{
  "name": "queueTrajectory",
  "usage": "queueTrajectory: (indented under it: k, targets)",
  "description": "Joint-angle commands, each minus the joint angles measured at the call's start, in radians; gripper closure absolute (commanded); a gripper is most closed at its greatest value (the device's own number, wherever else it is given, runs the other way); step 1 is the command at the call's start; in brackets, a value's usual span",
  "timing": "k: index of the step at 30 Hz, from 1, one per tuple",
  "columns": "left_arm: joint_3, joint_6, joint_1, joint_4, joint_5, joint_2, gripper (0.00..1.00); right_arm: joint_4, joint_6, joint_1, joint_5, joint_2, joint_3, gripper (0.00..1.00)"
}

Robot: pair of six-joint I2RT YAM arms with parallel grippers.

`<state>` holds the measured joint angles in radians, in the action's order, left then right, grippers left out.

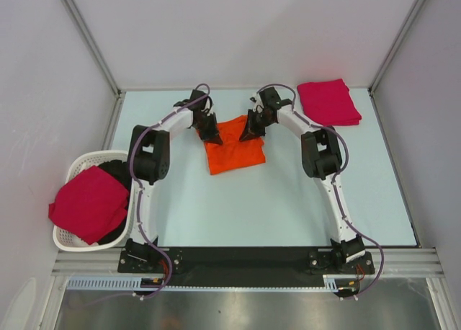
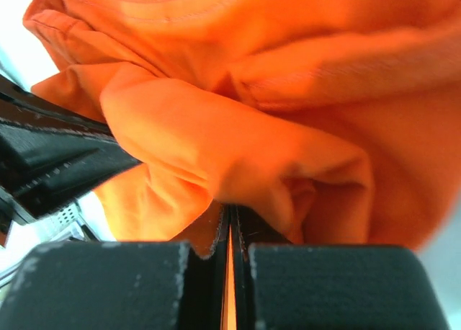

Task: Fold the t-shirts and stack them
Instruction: Smooth out wrinkles on the folded tshirt

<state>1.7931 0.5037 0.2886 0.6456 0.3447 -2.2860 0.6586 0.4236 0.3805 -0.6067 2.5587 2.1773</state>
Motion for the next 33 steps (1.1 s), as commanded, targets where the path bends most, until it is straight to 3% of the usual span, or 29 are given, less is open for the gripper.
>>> queueTrajectory:
  k: [1, 3, 4, 6, 8, 10, 12, 13, 19, 24, 28, 33]
  targets:
    - [0.052, -0.051, -0.029, 0.103, -0.03, -0.079, 1.0, 0.118, -0.071, -0.034, 0.157, -0.025, -0.074, 1.0]
    - [0.092, -0.071, -0.029, 0.132, -0.033, -0.101, 1.0, 0.107, -0.075, -0.037, 0.18, -0.043, -0.115, 1.0]
    - [0.097, -0.076, -0.029, 0.144, -0.029, -0.105, 0.79, 0.105, -0.075, -0.038, 0.173, -0.052, -0.12, 1.0]
    - [0.094, -0.08, -0.029, 0.143, -0.018, -0.09, 0.48, 0.087, -0.075, -0.041, 0.127, -0.058, -0.108, 0.97]
    - [0.085, -0.086, -0.029, 0.108, -0.006, -0.021, 0.38, 0.076, -0.062, -0.04, 0.098, -0.098, -0.091, 0.95]
    - [0.081, -0.094, -0.029, 0.079, -0.006, 0.073, 0.24, 0.003, -0.059, -0.04, 0.1, -0.194, -0.091, 0.81]
    - [0.086, -0.105, -0.029, 0.052, -0.001, 0.141, 0.18, -0.068, -0.059, -0.046, 0.113, -0.262, -0.083, 0.59]
    - [0.089, -0.109, -0.029, 0.025, 0.0, 0.201, 0.13, -0.074, -0.056, -0.054, 0.119, -0.284, -0.056, 0.55]
    - [0.103, -0.07, -0.028, -0.066, 0.039, 0.359, 0.04, -0.106, 0.007, -0.186, 0.105, -0.38, -0.017, 0.01]
    - [0.037, -0.004, -0.031, -0.219, 0.106, 0.399, 0.0, -0.094, 0.006, -0.27, 0.099, -0.388, -0.05, 0.0]
    - [0.072, 0.038, -0.048, -0.251, 0.195, 0.362, 0.0, -0.108, 0.024, -0.35, 0.099, -0.385, -0.112, 0.0]
    - [0.048, 0.041, -0.075, -0.241, 0.209, 0.367, 0.0, -0.122, 0.032, -0.492, 0.103, -0.39, -0.174, 0.0]
